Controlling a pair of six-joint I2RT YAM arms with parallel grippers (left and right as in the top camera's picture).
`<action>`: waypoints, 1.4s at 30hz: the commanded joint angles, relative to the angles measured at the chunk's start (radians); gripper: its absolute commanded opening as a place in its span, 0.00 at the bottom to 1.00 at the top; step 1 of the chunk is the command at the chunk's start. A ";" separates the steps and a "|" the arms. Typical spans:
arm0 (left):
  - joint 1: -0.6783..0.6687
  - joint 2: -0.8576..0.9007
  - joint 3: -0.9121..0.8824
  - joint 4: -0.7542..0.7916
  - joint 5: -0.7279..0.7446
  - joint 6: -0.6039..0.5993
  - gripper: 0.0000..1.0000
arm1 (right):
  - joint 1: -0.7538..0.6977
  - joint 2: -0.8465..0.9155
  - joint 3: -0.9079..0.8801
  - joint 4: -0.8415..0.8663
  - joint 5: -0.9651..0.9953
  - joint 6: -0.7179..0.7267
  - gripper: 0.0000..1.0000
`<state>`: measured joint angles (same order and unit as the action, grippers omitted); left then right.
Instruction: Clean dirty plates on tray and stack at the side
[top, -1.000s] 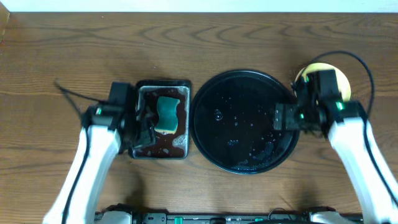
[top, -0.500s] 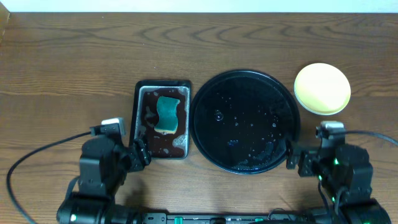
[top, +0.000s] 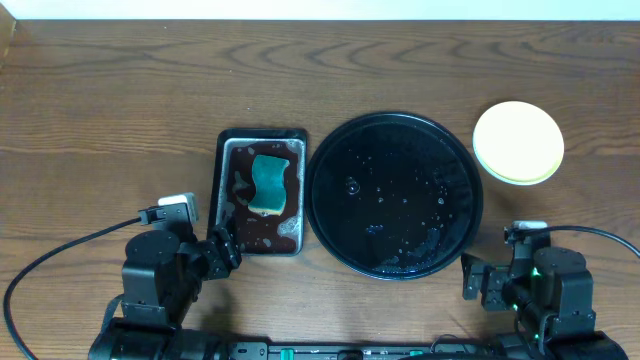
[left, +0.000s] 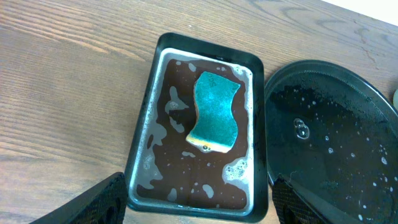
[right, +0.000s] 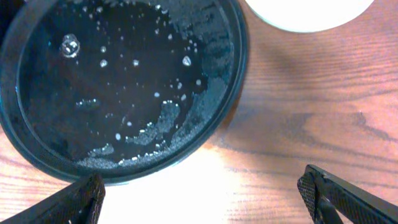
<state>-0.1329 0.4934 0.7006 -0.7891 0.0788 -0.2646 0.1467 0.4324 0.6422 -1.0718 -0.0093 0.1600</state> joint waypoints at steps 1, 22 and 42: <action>-0.003 -0.003 -0.008 0.001 -0.001 0.005 0.75 | 0.008 -0.002 -0.009 -0.008 0.009 0.011 0.99; -0.003 -0.003 -0.008 0.001 -0.001 0.005 0.75 | -0.040 -0.292 -0.015 0.143 0.047 0.006 0.99; -0.003 -0.003 -0.008 0.001 -0.001 0.005 0.76 | -0.040 -0.427 -0.481 0.949 0.039 -0.020 0.99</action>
<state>-0.1329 0.4934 0.6975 -0.7883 0.0788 -0.2646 0.1127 0.0113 0.2157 -0.1711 0.0235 0.1482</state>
